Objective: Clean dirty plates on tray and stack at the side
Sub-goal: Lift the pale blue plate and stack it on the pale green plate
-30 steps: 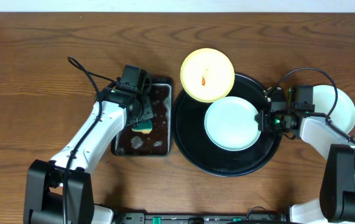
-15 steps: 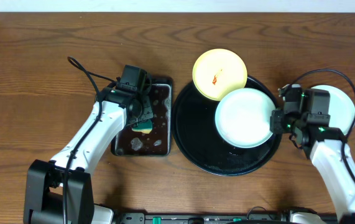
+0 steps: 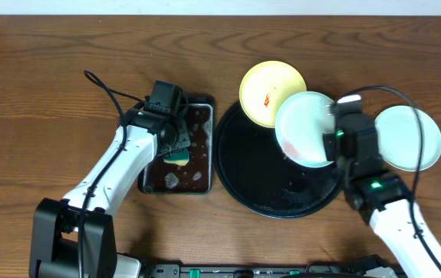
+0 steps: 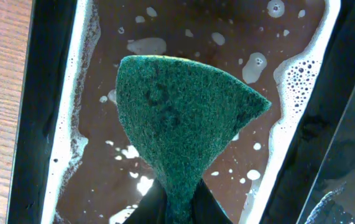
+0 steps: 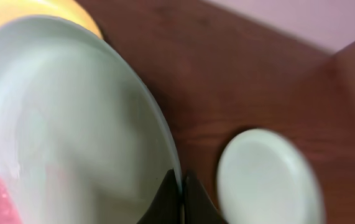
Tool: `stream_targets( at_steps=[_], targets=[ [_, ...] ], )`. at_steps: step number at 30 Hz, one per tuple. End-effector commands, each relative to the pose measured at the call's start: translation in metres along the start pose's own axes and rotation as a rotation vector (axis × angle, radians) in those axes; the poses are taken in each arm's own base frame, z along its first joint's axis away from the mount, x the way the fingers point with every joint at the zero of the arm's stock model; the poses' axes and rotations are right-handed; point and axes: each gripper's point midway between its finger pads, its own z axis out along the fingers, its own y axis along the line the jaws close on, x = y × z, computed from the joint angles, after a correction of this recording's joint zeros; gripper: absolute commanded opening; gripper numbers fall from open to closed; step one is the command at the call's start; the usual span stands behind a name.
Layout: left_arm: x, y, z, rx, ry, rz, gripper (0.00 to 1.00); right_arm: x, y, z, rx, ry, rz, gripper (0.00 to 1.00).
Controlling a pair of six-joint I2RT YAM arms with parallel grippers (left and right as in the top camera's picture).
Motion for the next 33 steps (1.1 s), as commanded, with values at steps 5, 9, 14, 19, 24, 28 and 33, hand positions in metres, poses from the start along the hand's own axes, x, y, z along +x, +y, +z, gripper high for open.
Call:
stream_targets(
  at_steps=[5, 9, 14, 19, 24, 28, 33],
  targets=[
    [-0.003, 0.003, -0.003, -0.005, -0.019, 0.001, 0.08, -0.035, -0.02, -0.034, 0.315, -0.109, -0.191, 0.01],
    [-0.003, 0.003, -0.003, -0.005, -0.019, 0.001, 0.08, -0.052, -0.008, -0.046, 0.323, -0.169, -0.262, 0.01],
    [-0.003, 0.003, -0.003, -0.005, -0.019, 0.001, 0.08, -0.062, -0.005, -0.058, 0.375, -0.185, -0.397, 0.01],
    [-0.003, 0.003, -0.003, -0.005, -0.019, 0.001, 0.08, -0.071, -0.009, -0.063, 0.411, -0.206, -0.403, 0.01],
    [-0.003, 0.003, -0.003, -0.005, -0.019, 0.001, 0.08, -0.072, -0.009, -0.064, 0.412, -0.21, -0.4, 0.01],
    [-0.003, 0.003, -0.003, -0.006, -0.019, 0.001, 0.08, -0.072, -0.009, -0.064, 0.412, -0.211, -0.399, 0.01],
    [-0.003, 0.003, -0.003, -0.005, -0.019, 0.001, 0.08, -0.071, -0.016, -0.061, 0.41, -0.226, -0.257, 0.01]
  ],
)
